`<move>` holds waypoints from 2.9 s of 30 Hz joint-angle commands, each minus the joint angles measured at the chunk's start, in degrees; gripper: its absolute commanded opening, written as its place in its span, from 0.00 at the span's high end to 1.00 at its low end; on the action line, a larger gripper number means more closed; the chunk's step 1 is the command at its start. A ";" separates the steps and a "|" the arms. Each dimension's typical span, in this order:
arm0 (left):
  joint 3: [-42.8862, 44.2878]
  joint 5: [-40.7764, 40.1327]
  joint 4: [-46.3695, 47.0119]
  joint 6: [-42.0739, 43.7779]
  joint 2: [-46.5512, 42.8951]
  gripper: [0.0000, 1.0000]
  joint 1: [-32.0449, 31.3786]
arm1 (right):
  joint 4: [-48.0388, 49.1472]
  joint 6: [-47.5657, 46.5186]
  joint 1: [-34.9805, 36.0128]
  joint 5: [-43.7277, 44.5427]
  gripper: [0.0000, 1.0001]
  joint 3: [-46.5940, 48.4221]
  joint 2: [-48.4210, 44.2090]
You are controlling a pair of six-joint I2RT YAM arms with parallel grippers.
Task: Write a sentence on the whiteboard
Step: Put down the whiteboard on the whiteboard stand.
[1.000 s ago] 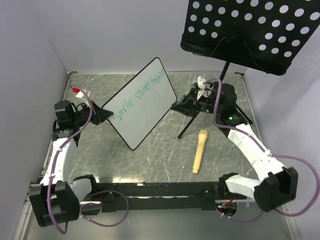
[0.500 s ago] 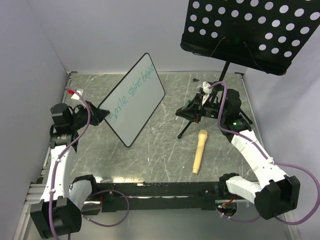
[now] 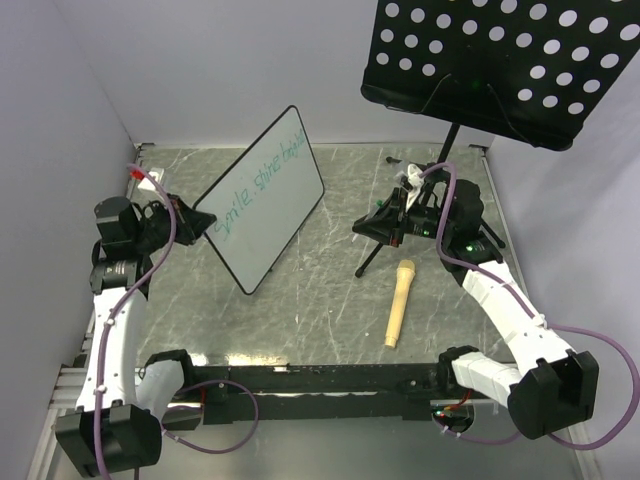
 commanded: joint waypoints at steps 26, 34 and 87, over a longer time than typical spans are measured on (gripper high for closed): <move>24.66 -4.48 6.54 2.12 9.42 0.99 -0.47 | 4.15 1.58 -3.05 -3.63 1.00 -1.28 -2.19; 25.27 -5.79 12.18 -0.87 12.14 0.99 -0.55 | 4.32 1.50 -3.76 -4.24 1.00 -1.46 -1.84; -2.14 -9.84 8.83 6.78 -3.76 0.99 4.72 | 7.14 5.10 -5.69 -7.23 1.00 -2.60 -1.40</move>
